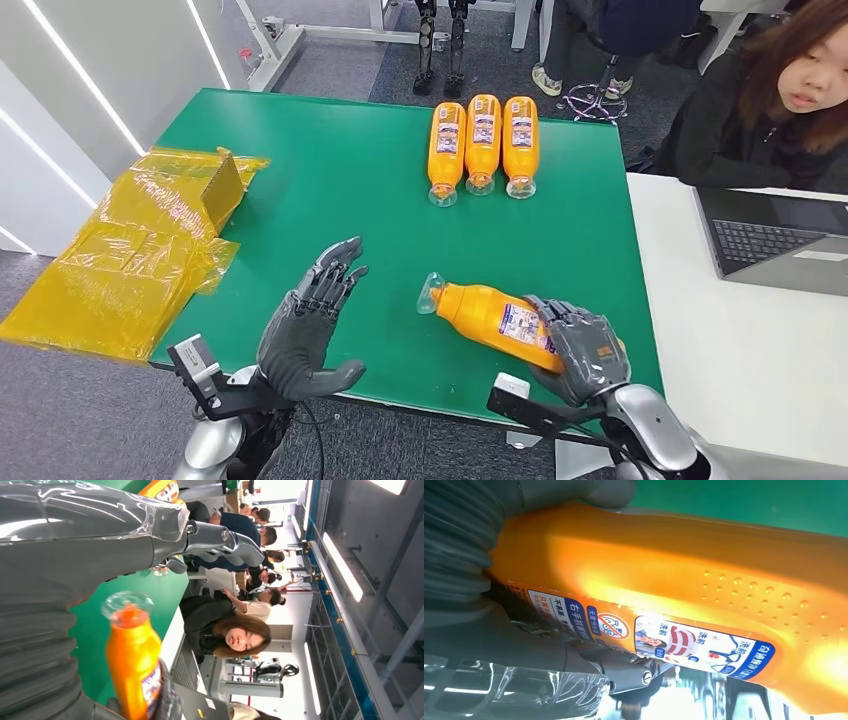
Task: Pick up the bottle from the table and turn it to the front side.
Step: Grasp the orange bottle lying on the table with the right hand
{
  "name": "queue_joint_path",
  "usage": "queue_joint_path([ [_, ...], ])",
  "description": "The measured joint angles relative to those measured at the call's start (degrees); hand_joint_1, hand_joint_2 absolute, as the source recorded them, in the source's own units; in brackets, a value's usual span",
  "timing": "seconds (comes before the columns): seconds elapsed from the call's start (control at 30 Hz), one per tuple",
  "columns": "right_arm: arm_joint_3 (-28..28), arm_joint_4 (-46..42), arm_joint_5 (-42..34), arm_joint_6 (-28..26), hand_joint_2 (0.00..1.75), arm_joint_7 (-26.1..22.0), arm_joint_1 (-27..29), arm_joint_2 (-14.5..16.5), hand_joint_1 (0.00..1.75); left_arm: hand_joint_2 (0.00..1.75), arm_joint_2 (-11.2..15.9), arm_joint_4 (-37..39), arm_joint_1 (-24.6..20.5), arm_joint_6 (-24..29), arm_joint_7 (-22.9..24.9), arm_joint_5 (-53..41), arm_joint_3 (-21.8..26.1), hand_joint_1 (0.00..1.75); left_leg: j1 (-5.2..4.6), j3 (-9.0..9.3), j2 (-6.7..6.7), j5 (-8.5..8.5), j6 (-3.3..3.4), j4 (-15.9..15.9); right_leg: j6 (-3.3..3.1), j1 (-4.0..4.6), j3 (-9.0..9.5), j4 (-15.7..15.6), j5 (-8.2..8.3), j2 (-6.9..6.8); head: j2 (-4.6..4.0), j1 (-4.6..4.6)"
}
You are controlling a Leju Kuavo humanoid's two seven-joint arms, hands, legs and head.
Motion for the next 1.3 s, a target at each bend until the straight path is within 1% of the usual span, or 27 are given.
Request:
queue_joint_path([
  [0.13,-2.2,-3.9,2.0,-3.0,1.75,-0.5,3.3,0.6,1.75,1.75,-0.6,-0.1,0.0,0.4,0.5,-0.8,0.0,0.0,0.0,-0.02,0.01,0.0,0.0,0.0,0.0,-0.01,0.0,0.0,0.0,0.01,0.0,0.0],
  [0.3,-3.3,-6.7,3.4,-5.0,1.75,-1.0,5.2,2.0,1.75,1.75,-1.5,-0.1,-0.4,0.7,0.9,-1.0,0.0,0.0,-0.01,-0.01,0.03,0.0,0.0,0.0,0.0,-0.01,-0.03,0.0,0.0,0.01,0.0,0.01],
  [0.4,-3.9,-7.9,4.7,-9.9,1.75,-2.8,7.3,2.9,1.75,1.75,-2.1,0.7,-1.7,-0.2,1.5,-0.2,-0.1,0.0,-0.01,-0.02,-0.01,0.01,-0.01,0.0,0.0,-0.01,-0.03,0.0,0.0,-0.02,0.0,0.01],
  [0.5,-4.1,-8.8,5.7,-15.5,1.75,-5.6,9.9,4.6,1.75,1.75,-2.8,2.6,-4.0,-1.8,1.8,1.8,-0.7,0.0,0.0,-0.02,0.01,0.01,-0.01,0.0,0.0,0.0,-0.03,0.0,0.01,0.0,0.0,0.0],
  [0.63,-3.7,-8.8,8.5,-19.6,1.75,-6.5,12.1,7.6,1.75,1.75,-4.0,5.2,-6.5,-3.2,2.0,3.6,-2.3,0.0,0.0,-0.02,0.03,0.01,-0.02,0.0,-0.01,0.0,-0.06,0.0,0.0,0.02,0.0,-0.01],
  [0.73,-3.4,-8.9,10.5,-20.6,1.75,-5.9,13.4,9.9,1.75,1.75,-4.7,6.7,-7.6,-3.7,2.5,4.5,-3.4,0.0,0.0,-0.02,0.04,0.01,-0.02,0.0,-0.01,0.0,-0.06,0.0,0.0,0.02,0.0,0.0],
  [0.93,-3.0,-10.4,14.3,-20.2,1.75,-4.8,16.8,14.0,1.75,1.75,-5.5,8.6,-8.6,-4.7,3.0,6.3,-4.8,0.0,0.0,-0.03,0.06,0.0,-0.03,0.0,-0.01,0.0,-0.07,0.0,0.0,0.04,0.0,-0.01],
  [1.03,-3.0,-10.9,14.5,-20.1,1.75,-5.0,17.7,15.1,1.75,1.75,-5.6,8.7,-8.6,-5.3,3.0,6.7,-5.3,0.0,0.0,-0.03,0.07,0.0,-0.03,0.0,-0.01,0.0,-0.07,0.0,0.0,0.05,0.0,-0.01],
  [1.2,-2.8,-11.3,13.7,-20.1,1.75,-6.3,19.1,15.9,1.75,1.75,-5.6,8.3,-8.0,-6.1,3.0,6.9,-5.7,0.0,0.0,-0.04,0.07,0.0,-0.03,0.0,-0.01,-0.01,-0.06,0.0,0.0,0.05,0.0,0.0],
  [1.3,-2.4,-11.4,13.2,-20.1,1.75,-7.1,19.2,16.6,1.75,1.75,-5.4,7.4,-7.6,-6.4,3.2,7.0,-5.9,1.03,0.0,-0.04,0.07,0.0,-0.03,0.0,-0.01,-0.01,-0.06,0.0,0.0,0.05,0.0,-0.01],
])
